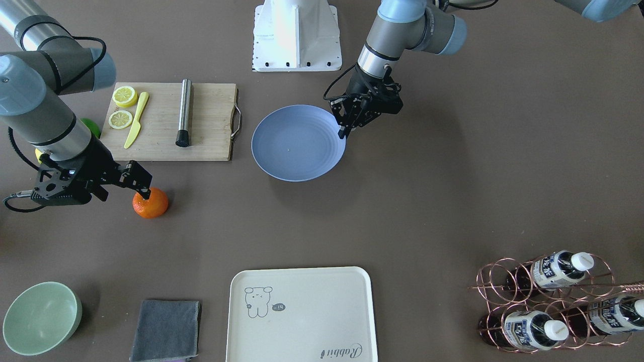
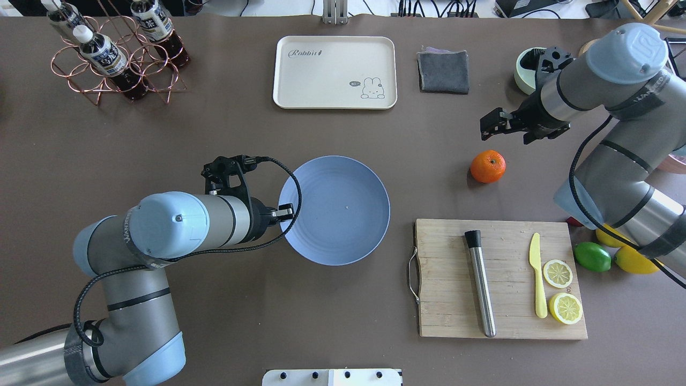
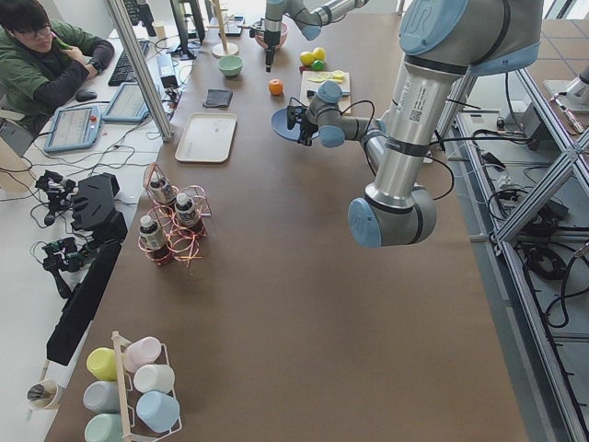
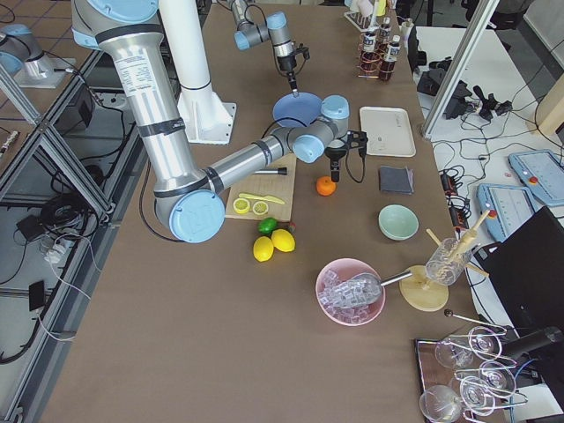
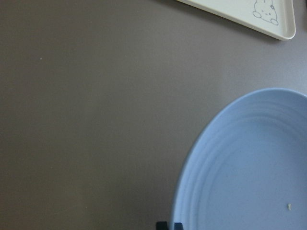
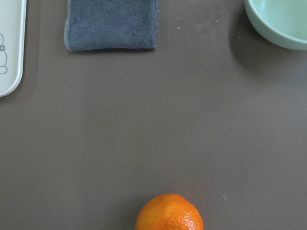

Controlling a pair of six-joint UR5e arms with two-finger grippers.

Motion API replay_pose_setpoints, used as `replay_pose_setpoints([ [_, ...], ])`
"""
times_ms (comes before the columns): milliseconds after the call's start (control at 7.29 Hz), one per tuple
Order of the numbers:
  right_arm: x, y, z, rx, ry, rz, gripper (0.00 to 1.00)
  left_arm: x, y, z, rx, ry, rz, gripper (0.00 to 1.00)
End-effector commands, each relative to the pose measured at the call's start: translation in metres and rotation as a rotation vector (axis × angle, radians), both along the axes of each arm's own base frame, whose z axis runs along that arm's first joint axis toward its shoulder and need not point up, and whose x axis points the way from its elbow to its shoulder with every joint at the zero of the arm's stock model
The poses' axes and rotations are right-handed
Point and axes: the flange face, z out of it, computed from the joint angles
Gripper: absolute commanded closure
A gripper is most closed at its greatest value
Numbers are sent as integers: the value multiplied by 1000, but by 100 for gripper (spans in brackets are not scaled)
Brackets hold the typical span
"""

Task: Pick orange to plate
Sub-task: 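Lower the right gripper onto the orange and close it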

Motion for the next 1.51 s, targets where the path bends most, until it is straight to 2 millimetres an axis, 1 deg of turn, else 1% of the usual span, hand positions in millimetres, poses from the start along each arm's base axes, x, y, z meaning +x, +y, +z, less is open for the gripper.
replay_pose_setpoints([
  [0, -25, 11, 4, -6, 19, -10, 0, 17, -4, 10, -19, -28, -6, 100],
  [137, -30, 14, 5, -13, 21, -14, 0, 22, -5, 14, -23, -36, -3, 100],
  [274, -34, 14, 11, -18, 32, -16, 0, 24, -6, 1, -20, -13, -4, 90],
  [411, -40, 14, 16, -14, 50, -12, 0, 29, -4, 2, -15, -20, -5, 3],
  [548, -45, 13, 28, -25, 70, -15, 0, 39, 8, 3, 13, -32, -33, 2],
  [685, -47, 13, 30, -26, 74, -17, 0, 44, 14, 2, 30, -36, -52, 2],
  [823, -48, 14, 31, -29, 76, -15, 0, 44, 15, 1, 31, -34, -52, 2],
  [1097, -59, 13, 48, -35, 117, -15, 0, 42, 15, 1, 33, -33, -53, 2],
  [1234, -64, 12, 51, -39, 124, -16, 0, 42, 15, 2, 34, -35, -54, 2],
  [1371, -69, 9, 43, -34, 116, -17, 0, 40, 13, 2, 34, -35, -57, 2],
])
